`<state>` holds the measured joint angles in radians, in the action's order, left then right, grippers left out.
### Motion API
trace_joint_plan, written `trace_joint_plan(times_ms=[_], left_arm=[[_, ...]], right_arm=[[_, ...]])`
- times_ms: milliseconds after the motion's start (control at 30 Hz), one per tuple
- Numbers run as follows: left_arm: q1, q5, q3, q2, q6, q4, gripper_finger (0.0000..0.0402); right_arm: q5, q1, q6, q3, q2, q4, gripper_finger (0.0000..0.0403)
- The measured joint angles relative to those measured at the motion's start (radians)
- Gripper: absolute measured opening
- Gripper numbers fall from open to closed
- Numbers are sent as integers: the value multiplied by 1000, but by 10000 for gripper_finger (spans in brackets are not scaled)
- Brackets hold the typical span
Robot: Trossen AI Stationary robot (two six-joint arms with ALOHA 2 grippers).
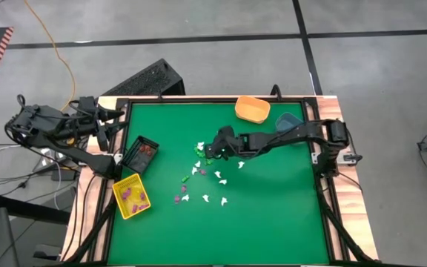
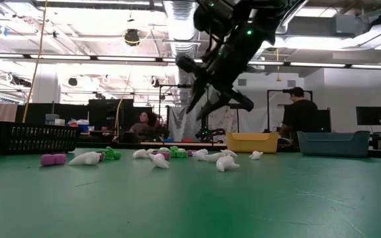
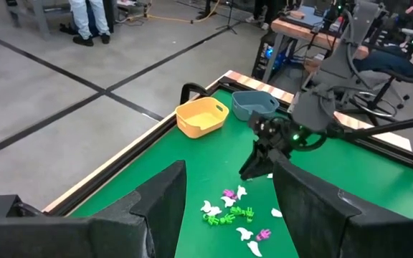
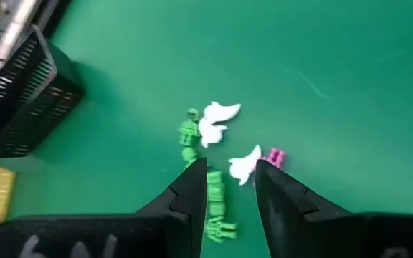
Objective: Sort Halloween decoration
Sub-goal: Put the pink skeleton toy into the yellow bin
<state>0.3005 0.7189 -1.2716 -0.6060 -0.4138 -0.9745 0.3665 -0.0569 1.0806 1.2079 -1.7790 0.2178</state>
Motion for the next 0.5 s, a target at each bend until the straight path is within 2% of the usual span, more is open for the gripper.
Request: trace_joint_plan(times_ms=[367, 500], left_arm=[[0, -1, 0, 0, -27, -4, 199], [0, -1, 0, 0, -40, -7, 199]], right_arm=[[-2, 17, 15, 121, -165, 82, 122], [1, 17, 15, 173, -207, 177, 122]])
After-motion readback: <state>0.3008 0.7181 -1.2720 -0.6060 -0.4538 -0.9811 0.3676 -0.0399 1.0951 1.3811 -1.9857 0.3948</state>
